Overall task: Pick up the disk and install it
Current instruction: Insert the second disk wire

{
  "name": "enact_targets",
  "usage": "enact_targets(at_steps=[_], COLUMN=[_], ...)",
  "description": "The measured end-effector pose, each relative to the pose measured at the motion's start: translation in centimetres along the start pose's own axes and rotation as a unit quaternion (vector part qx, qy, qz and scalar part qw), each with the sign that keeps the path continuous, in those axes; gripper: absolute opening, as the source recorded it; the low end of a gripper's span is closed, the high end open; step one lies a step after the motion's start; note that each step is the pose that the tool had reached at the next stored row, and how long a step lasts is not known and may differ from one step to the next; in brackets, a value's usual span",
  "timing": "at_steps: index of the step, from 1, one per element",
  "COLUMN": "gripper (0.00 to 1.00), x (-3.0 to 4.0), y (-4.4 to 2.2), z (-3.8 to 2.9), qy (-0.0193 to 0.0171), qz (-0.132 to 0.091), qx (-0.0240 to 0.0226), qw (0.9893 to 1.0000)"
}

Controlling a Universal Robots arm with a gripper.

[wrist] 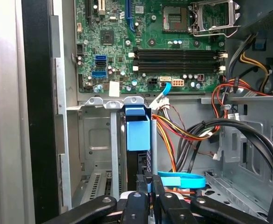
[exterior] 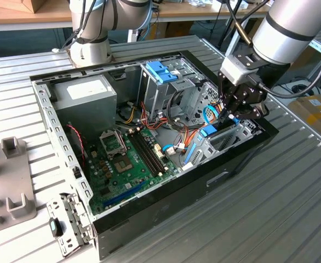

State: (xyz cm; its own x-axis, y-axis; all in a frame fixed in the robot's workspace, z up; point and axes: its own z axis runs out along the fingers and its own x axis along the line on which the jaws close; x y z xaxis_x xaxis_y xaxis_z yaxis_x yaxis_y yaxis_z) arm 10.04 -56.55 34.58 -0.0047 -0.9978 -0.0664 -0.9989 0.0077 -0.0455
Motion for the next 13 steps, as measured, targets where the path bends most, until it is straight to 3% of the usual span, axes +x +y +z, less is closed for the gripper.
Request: enact_targets(at_steps=[13], gripper=[0.16], x=[0.05], y=[0.03], z=[0.51], qy=[-0.0006], qz=[0.0], qx=[0.0], qw=[1.0])
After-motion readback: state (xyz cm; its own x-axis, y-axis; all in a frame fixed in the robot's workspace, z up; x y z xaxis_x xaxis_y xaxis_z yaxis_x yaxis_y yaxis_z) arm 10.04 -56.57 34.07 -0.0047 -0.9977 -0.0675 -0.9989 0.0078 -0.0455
